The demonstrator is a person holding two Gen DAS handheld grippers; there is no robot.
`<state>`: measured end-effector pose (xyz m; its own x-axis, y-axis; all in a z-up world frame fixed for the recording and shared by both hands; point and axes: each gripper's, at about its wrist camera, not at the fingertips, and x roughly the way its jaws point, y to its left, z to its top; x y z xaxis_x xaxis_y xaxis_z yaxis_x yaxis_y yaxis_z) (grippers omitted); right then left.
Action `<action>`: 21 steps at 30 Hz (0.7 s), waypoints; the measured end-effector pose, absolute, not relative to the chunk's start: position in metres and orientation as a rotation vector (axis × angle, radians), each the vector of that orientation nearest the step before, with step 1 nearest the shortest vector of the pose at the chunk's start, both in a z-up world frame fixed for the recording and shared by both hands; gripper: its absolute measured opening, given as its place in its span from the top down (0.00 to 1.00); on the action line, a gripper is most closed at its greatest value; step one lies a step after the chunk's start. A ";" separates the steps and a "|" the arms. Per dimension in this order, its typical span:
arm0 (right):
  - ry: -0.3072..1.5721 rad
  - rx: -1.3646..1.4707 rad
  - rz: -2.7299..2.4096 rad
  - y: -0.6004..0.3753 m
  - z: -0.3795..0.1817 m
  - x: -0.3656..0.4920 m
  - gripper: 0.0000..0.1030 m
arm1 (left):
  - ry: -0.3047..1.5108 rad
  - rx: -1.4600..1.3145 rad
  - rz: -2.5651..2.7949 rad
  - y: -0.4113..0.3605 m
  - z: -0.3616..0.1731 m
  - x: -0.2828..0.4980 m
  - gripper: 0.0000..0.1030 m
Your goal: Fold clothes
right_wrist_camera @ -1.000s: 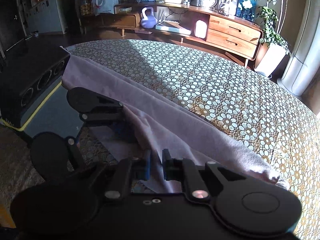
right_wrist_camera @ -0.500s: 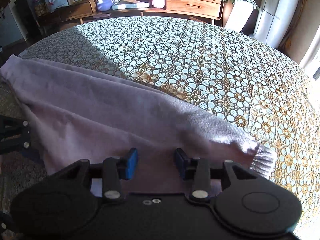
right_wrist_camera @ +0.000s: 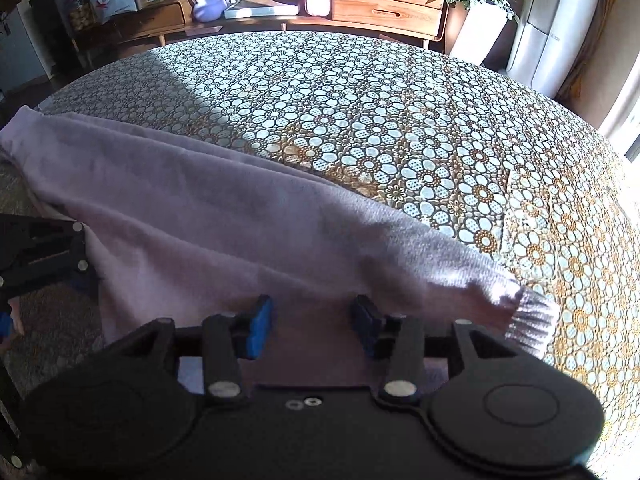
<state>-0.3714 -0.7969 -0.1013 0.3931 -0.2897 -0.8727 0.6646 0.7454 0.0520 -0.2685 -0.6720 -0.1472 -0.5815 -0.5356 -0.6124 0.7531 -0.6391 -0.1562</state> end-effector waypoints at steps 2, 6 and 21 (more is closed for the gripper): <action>0.994 0.430 -0.629 -0.797 -0.101 -0.371 0.00 | 0.537 0.662 -2.222 -0.676 -0.148 -0.272 0.17; 0.992 0.435 -0.632 -0.797 -0.102 -0.370 0.00 | 0.534 0.653 -2.275 -0.674 -0.148 -0.274 0.17; 1.002 0.484 -0.673 -0.805 -0.101 -0.372 0.00 | 0.269 0.897 -2.414 -0.617 -0.153 -0.296 0.13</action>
